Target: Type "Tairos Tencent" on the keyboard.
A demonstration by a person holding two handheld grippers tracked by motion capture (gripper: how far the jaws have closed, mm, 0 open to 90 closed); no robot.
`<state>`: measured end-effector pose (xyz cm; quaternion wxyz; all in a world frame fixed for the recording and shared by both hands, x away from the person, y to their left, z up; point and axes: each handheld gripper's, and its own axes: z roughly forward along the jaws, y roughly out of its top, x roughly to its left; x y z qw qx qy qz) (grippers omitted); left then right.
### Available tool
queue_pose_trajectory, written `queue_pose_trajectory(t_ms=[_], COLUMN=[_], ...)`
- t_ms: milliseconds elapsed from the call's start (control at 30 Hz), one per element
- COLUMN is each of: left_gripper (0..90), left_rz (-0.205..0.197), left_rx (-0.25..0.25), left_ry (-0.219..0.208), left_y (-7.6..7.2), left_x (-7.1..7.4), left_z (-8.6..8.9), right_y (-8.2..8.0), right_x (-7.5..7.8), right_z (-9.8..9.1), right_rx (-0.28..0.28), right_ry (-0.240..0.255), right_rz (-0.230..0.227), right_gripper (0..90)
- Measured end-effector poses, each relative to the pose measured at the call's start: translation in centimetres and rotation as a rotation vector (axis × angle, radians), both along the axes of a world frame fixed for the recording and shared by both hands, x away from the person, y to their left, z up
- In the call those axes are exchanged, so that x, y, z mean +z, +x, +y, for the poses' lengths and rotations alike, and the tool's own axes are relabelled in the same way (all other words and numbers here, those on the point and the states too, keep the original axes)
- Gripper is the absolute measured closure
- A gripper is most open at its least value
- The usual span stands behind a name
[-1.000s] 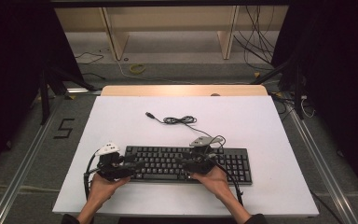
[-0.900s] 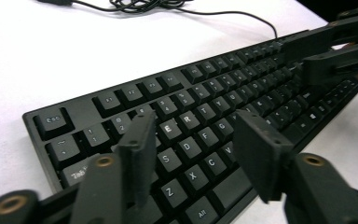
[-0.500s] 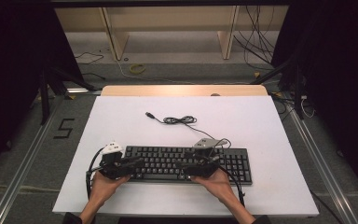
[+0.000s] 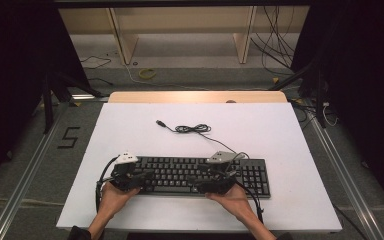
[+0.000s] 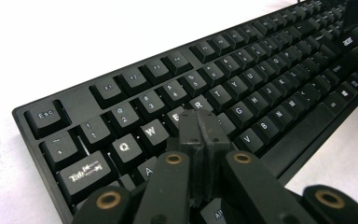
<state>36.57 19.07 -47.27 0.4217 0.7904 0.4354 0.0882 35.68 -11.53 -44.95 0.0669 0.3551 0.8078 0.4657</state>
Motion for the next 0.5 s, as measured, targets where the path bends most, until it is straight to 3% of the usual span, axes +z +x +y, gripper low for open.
queue_pose_trajectory(t_ms=[500], left_gripper=[89.4], left_rz=[0.027], left_rx=[0.01], left_ry=[0.019], left_y=[0.38], left_x=[-0.32], left_z=[-0.03], right_y=[-0.93], right_x=[-0.13], right_z=[-0.1], right_rx=[0.019], right_ry=[0.0], right_rz=[-0.001], right_gripper=[37.4])
